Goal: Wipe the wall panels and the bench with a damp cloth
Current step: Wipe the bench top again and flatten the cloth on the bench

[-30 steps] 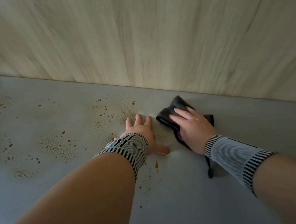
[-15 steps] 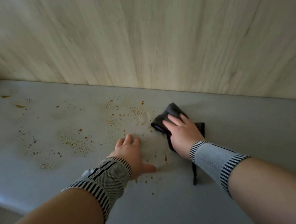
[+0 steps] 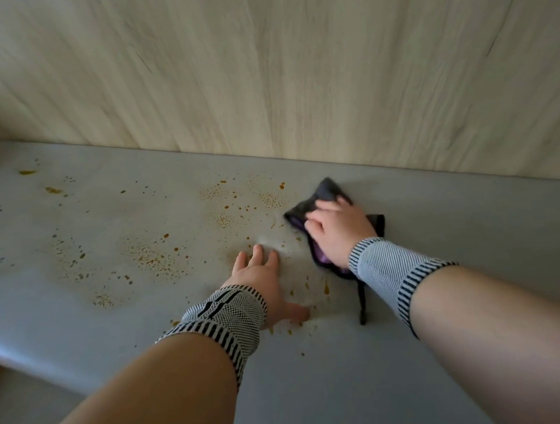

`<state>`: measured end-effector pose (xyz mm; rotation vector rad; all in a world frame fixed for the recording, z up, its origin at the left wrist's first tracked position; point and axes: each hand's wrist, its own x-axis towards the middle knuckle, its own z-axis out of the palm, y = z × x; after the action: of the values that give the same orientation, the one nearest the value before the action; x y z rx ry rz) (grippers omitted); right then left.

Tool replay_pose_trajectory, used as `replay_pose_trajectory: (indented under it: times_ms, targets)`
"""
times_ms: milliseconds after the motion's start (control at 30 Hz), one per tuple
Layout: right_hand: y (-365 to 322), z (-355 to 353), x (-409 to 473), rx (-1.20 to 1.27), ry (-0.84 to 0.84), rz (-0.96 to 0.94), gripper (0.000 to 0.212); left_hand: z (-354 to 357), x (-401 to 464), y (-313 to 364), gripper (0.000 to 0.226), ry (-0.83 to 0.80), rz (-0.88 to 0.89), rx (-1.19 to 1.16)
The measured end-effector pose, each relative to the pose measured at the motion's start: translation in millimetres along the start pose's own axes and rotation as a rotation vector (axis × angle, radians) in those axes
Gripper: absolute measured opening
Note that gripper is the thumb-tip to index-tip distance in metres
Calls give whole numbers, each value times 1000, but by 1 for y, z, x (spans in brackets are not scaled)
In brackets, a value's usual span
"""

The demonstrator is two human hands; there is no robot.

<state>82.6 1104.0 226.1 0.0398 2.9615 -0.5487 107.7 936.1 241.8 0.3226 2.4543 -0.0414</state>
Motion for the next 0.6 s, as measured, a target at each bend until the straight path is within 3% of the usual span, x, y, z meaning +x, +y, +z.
replay_pose_trajectory:
  times_ms: [67, 133, 233, 300, 367, 533, 600]
  targets:
    - [8, -3, -9, -6, -4, -137, 35, 1, 1, -1, 127, 6, 3, -7]
    - [32, -10, -13, -36, 87, -97, 31, 5, 4, -4, 129, 6, -6, -36]
    - [60, -15, -10, 105, 289, 329, 44, 8, 8, -5, 130, -4, -14, -47]
    - [49, -9, -5, 212, 318, 546, 62, 8, 10, -5, 131, -6, -16, -49]
    - [27, 3, -5, 107, 254, 459, 63, 8, 10, -4, 131, -3, -15, -41]
    - [5, 16, -38, -21, -31, -183, 62, 5, 6, -4, 128, 8, 0, 1]
    - [33, 4, -39, -42, -42, -124, 62, 7, 8, -4, 129, 8, 1, -26]
